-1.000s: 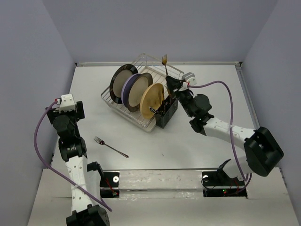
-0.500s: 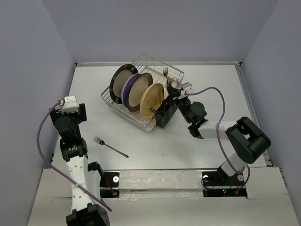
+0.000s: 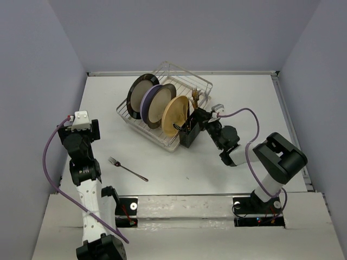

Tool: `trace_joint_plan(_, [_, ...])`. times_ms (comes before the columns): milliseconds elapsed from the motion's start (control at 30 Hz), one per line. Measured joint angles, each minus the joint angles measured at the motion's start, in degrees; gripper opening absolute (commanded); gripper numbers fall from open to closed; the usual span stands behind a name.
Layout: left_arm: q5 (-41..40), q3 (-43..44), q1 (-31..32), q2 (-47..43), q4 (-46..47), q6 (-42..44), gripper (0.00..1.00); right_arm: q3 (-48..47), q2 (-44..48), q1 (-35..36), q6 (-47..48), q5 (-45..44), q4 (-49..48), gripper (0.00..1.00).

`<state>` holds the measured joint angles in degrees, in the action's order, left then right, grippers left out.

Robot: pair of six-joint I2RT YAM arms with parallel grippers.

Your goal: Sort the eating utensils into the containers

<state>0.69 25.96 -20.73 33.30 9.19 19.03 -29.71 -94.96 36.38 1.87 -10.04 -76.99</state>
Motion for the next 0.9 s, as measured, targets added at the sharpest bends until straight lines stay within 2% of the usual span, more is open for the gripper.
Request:
trace_joint_plan(33, [0.0, 0.0, 0.0, 0.0, 0.0, 0.0, 0.99, 0.8, 0.0, 0.0, -0.2, 0.3, -1.1, 0.32])
trace_joint_plan(167, [0.2, 0.0, 0.0, 0.0, 0.0, 0.0, 0.99, 2.3, 0.1, -0.1, -0.3, 1.5, -3.1, 0.59])
trace_joint_plan(233, [0.3, 0.0, 0.0, 0.0, 0.0, 0.0, 0.99, 2.6, 0.3, -0.2, -0.3, 2.1, -3.4, 0.64])
trace_joint_plan(433, [0.4, 0.0, 0.0, 0.0, 0.0, 0.0, 0.99, 3.2, 4.7, -0.4, 0.9, 4.5, 0.5, 0.68])
trace_joint_plan(533, [0.4, 0.0, 0.0, 0.0, 0.0, 0.0, 0.99, 3.0, 10.1, 0.4, 2.3, 4.7, 4.0, 0.64])
trace_joint_plan(600, [0.4, 0.0, 0.0, 0.1, 0.0, 0.0, 0.99, 1.0, 15.6, 2.1, 3.2, 3.9, 10.8, 0.61])
trace_joint_plan(667, [0.3, 0.0, 0.0, 0.6, 0.4, 0.0, 0.99, -7.3, 20.7, 6.3, 3.1, 2.2, 23.6, 0.61])
trace_joint_plan(767, [-1.0, 0.0, 0.0, 2.1, 0.9, -0.1, 0.99, -18.8, 22.2, 13.6, 2.8, 1.3, 35.6, 0.64])
trace_joint_plan(900, [-3.7, 0.0, 0.0, 4.4, 0.7, -0.1, 0.99, -34.0, 15.8, 26.5, 2.4, 3.1, 51.5, 0.66])
